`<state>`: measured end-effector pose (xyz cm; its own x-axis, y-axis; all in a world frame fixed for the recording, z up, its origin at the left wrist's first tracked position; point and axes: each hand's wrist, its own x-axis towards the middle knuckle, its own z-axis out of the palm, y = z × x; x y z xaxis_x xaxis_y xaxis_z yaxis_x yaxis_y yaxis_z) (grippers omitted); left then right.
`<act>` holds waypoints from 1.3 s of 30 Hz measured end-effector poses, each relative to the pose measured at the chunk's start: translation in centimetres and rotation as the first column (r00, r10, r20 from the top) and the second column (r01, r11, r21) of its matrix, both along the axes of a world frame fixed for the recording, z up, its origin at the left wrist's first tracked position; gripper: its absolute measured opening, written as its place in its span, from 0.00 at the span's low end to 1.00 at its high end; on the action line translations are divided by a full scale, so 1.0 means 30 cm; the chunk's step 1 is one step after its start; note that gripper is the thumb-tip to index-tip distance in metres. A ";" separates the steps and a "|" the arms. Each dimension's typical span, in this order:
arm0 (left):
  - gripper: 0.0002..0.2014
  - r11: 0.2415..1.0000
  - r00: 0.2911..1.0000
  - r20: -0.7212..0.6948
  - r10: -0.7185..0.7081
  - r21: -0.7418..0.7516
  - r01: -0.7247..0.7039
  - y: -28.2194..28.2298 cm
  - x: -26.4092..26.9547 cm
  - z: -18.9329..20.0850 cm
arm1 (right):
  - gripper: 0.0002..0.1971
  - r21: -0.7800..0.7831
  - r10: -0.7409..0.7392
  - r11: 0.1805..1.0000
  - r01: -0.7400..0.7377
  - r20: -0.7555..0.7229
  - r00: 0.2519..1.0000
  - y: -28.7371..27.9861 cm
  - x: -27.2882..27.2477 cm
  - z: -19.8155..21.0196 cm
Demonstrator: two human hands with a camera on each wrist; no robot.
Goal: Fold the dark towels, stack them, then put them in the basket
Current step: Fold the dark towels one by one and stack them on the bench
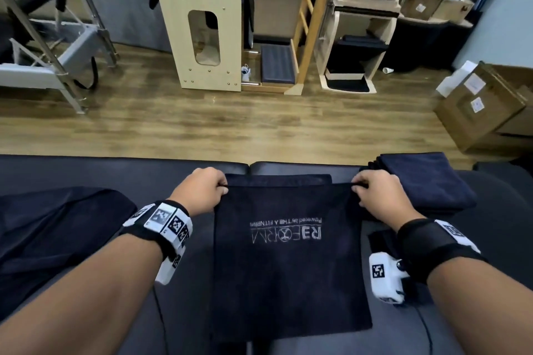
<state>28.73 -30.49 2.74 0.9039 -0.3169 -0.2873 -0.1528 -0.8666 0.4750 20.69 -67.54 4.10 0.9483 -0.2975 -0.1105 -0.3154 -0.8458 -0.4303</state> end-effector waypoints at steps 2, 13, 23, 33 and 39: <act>0.10 1.000 1.000 -0.019 0.003 0.016 -0.003 -0.016 0.074 -0.035 | 0.04 -0.009 0.022 1.000 -0.022 -0.013 1.000 -0.023 0.091 -0.047; 0.06 0.995 0.997 -0.057 0.050 0.085 -0.045 -0.087 0.341 -0.313 | 0.08 0.048 0.032 0.998 -0.028 -0.091 0.995 -0.085 0.373 -0.377; 0.07 0.990 0.997 -0.027 -0.077 0.118 0.080 -0.120 0.407 -0.394 | 0.05 -0.024 0.253 0.964 -0.266 -0.230 0.940 -0.099 0.477 -0.474; 0.09 0.984 0.988 -0.073 0.133 -0.108 -0.140 -0.075 0.374 -0.285 | 0.11 0.052 0.172 0.985 -0.167 -0.138 0.975 -0.145 0.416 -0.355; 0.19 0.932 0.970 0.186 0.157 -0.353 -0.083 0.002 0.330 0.033 | 0.07 -0.119 0.245 0.964 -0.238 0.054 0.968 -0.094 0.418 -0.056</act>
<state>38.63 -30.42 3.74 0.9689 -0.2471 0.0166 -0.1847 -0.6765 0.7129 33.22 -70.36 2.42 0.9976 -0.0653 -0.0232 -0.0693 -0.9369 -0.3427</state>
